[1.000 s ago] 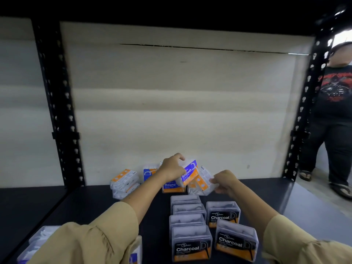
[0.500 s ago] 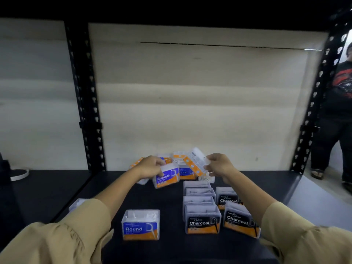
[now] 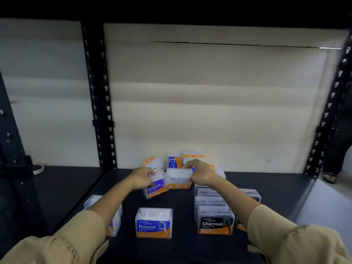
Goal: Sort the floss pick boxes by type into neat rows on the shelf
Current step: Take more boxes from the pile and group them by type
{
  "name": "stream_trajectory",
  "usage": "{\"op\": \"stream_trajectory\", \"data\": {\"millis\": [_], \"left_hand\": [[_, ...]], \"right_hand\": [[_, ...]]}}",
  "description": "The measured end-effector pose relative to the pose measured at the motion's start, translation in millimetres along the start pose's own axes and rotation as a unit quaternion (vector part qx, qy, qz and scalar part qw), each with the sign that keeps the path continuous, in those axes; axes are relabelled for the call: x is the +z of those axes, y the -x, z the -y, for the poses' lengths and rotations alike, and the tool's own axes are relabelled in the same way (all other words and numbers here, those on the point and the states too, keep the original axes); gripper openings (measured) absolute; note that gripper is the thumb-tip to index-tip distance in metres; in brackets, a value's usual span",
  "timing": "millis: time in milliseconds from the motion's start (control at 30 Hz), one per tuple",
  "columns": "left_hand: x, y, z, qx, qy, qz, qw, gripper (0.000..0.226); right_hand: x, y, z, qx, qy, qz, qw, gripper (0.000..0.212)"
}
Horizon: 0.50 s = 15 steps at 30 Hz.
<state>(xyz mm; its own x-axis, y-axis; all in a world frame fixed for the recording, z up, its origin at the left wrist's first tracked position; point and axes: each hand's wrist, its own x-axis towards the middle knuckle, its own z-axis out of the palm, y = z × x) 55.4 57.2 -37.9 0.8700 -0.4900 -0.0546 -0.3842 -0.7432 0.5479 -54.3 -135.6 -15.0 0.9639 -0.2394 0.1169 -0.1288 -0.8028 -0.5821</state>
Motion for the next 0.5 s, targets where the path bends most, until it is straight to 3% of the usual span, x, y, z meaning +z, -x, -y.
{"op": "stream_trajectory", "data": {"millis": [267,500], "left_hand": [[0.9,-4.8,4.6,0.003,-0.008,-0.010,1.000,0.053],[2.2,-4.3,4.5,0.012,-0.027,-0.008,1.000,0.054]], "right_hand": [[32.7,-13.0,0.1,-0.050,0.067,0.052,0.995,0.035],[28.0,-11.1,6.0,0.001,-0.090,0.020,0.996,0.030]]}}
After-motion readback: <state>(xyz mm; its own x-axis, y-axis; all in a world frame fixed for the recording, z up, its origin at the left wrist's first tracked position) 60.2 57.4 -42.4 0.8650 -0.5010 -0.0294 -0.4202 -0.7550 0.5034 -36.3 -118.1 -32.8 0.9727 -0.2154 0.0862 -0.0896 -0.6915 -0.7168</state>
